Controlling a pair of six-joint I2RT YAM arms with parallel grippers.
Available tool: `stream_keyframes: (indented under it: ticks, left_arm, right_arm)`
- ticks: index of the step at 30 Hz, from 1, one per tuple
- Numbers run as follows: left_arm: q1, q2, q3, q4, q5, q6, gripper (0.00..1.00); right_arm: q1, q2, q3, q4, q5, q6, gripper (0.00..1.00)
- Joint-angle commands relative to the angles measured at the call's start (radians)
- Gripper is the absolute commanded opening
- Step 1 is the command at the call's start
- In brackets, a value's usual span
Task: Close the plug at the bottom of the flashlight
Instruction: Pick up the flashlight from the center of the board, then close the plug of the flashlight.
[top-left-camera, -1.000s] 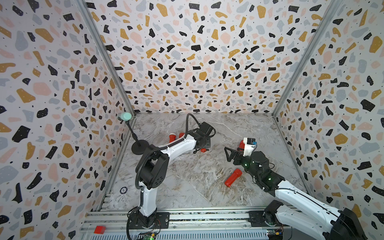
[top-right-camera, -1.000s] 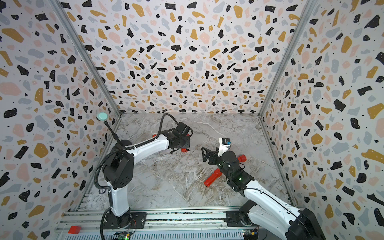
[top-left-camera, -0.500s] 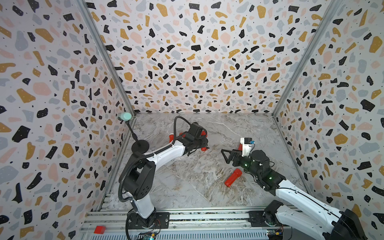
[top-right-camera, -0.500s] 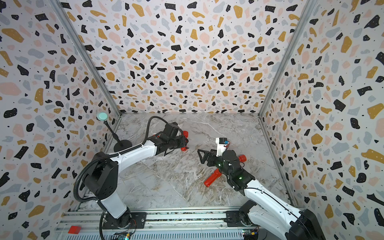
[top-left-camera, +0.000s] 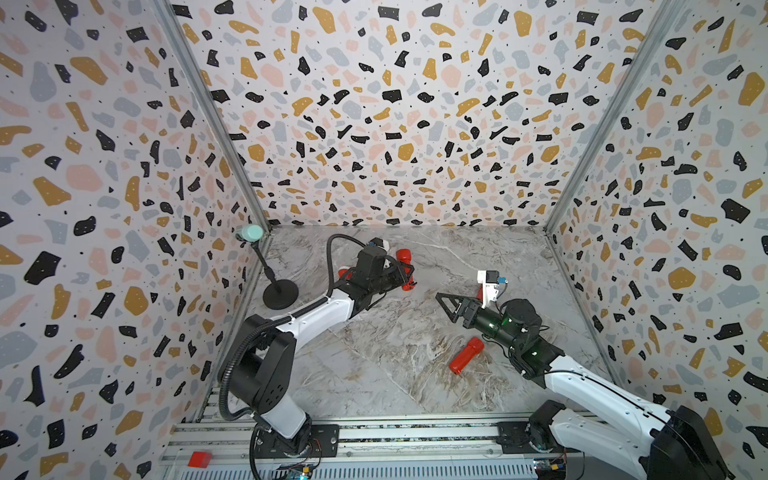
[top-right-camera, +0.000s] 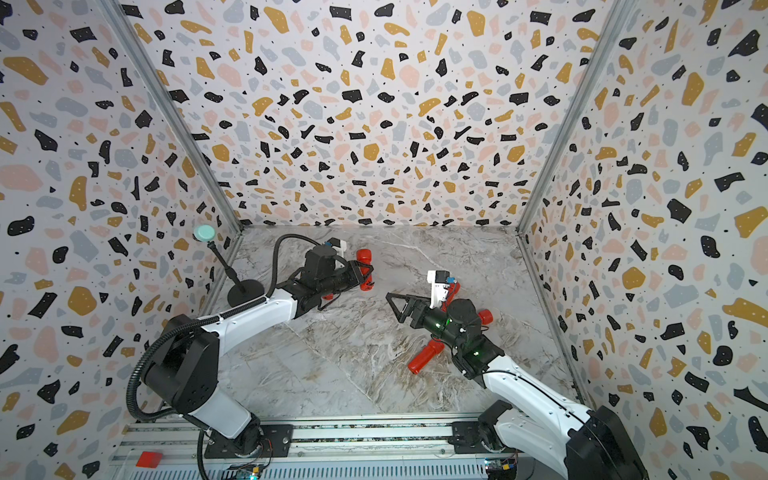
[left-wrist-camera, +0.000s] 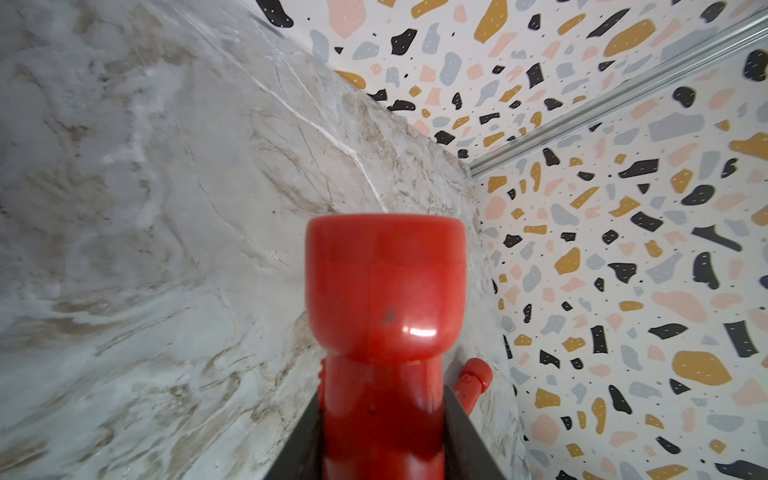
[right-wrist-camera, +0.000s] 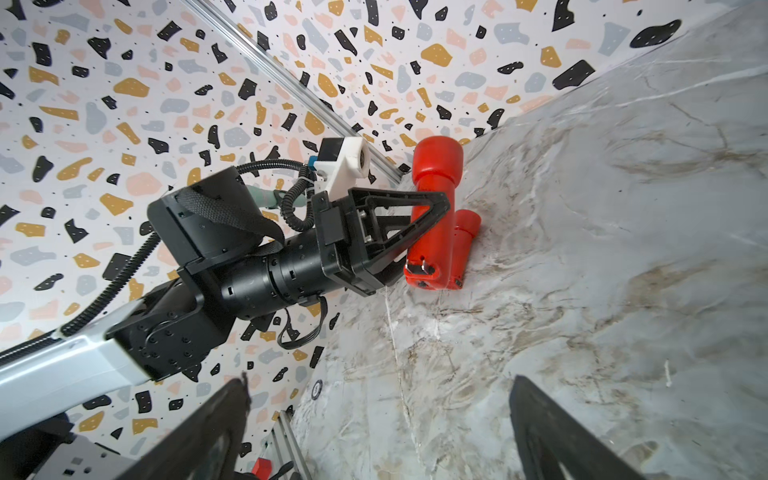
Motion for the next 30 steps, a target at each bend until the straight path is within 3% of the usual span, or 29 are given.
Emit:
stream_keyframes:
  ticks: [1, 7, 15, 30]
  left_arm:
    - [0.016, -0.049, -0.055, 0.214, 0.066, -0.087, 0.00]
    - [0.041, -0.047, -0.236, 0.683, 0.143, -0.331, 0.00]
    - [0.046, -0.019, -0.299, 0.832, 0.165, -0.436, 0.00]
    - [0.048, 0.039, -0.325, 0.980, 0.205, -0.556, 0.00]
  right_arm:
    - [-0.002, 0.010, -0.026, 0.149, -0.019, 0.080, 0.99]
    - [0.039, 0.018, -0.066, 0.275, 0.065, 0.108, 0.99]
    - [0.144, 0.056, -0.097, 0.428, 0.223, 0.099, 0.99]
    - [0.189, 0.242, -0.127, 0.696, 0.288, 0.206, 0.99]
